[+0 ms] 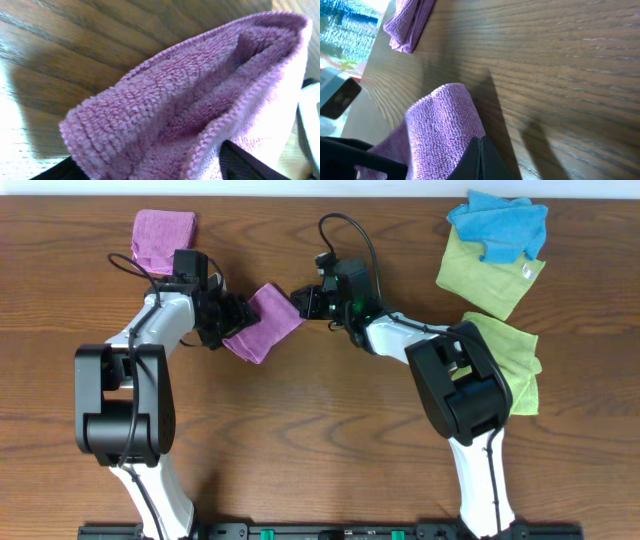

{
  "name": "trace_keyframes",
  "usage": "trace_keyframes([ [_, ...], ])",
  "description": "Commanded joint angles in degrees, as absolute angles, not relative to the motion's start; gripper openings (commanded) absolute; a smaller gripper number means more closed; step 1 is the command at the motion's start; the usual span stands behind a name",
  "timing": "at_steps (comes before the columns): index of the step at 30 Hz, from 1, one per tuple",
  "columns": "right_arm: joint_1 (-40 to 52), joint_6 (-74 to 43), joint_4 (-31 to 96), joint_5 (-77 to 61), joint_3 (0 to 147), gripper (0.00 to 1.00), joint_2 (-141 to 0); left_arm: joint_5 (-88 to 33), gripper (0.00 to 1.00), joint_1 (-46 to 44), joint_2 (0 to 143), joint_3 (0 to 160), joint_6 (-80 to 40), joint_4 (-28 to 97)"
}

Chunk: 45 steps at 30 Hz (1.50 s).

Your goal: Fold the cloth

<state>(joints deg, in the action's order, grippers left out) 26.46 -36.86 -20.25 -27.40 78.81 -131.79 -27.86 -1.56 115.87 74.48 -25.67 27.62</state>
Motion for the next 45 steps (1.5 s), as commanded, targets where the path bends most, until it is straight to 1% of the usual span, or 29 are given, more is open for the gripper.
trace_keyframes([
  [1,26.0,-37.3,-20.4,-28.6,79.9,0.02,-132.7,-28.1,0.54,-1.9,119.4,72.2,-27.5,28.3],
  [2,26.0,-37.3,-20.4,-28.7,79.9,0.02,-132.7,-28.0,0.48,-1.9,119.4,72.2,-27.5,28.2],
  [3,26.0,-37.3,-20.4,-28.8,79.9,0.02,-132.7,-27.9,0.37,-1.9,119.4,72.2,-27.5,27.8],
  [4,26.0,-37.3,-20.4,-28.8,79.9,0.02,-132.7,-27.9,0.31,-1.9,119.4,72.2,-27.5,27.5],
  [5,26.0,-37.3,-20.4,-28.9,79.9,0.02,-132.7,-27.9,0.21,-1.9,119.4,72.2,-27.7,27.1],
  [6,26.0,-37.3,-20.4,-28.9,79.9,0.02,-132.7,-27.9,0.07,-1.9,119.3,72.2,-28.5,26.6],
  [7,26.0,-37.3,-20.4,-29.0,79.9,0.02,-132.7,-27.9,0.06,-1.9,119.4,72.2,-29.1,26.2],
  [11,26.0,-37.3,-20.4,-29.5,79.9,0.02,-132.7,-27.9,0.06,-1.7,119.3,72.3,-29.2,22.6],
  [15,25.6,-37.3,-20.4,-30.5,79.9,0.02,-132.7,-28.0,0.06,-0.3,119.3,75.9,-28.8,21.1],
  [21,22.7,-36.9,-19.9,-31.2,79.9,0.02,-130.4,-27.7,0.06,2.9,119.0,89.1,-28.3,22.5],
  [23,21.7,-35.2,-18.4,-31.4,79.9,0.02,-128.9,-27.7,0.06,3.7,119.0,92.6,-28.3,22.5],
  [26,20.1,-29.1,-11.6,-29.7,79.9,0.01,-125.1,-27.1,0.06,4.7,119.0,98.3,-28.3,22.5],
  [31,17.5,-16.5,8.7,-13.8,79.9,0.02,-114.4,-20.9,0.06,6.7,119.0,103.2,-28.3,22.4],
  [33,16.8,-14.3,13.7,-8.6,79.9,0.02,-110.1,-18.9,0.06,7.3,119.0,103.2,-28.3,22.7],
  [35,16.2,-11.4,18.8,-2.8,79.9,0.23,-104.8,-16.2,0.06,7.8,119.0,103.1,-27.3,22.3],
  [36,16.1,-10.4,21.0,-1.0,79.9,0.43,-102.1,-14.9,0.06,7.9,119.0,103.2,-27.0,21.9],
  [37,16.1,-9.1,23.6,0.7,79.9,0.69,-98.9,-13.2,0.06,8.0,119.0,103.2,-27.1,21.4],
  [39,16.2,-8.9,27.0,2.2,79.9,0.99,-94.9,-10.5,0.06,8.0,119.2,103.2,-28.8,20.7],
  [43,16.2,-8.9,32.5,3.4,79.9,0.99,-87.5,-6.6,0.06,8.8,120.8,103.1,-37.2,19.4],
  [45,16.2,-8.9,35.6,6.0,79.9,0.99,-83.4,-7.1,0.05,10.9,122.3,103.1,-42.8,18.5],
])
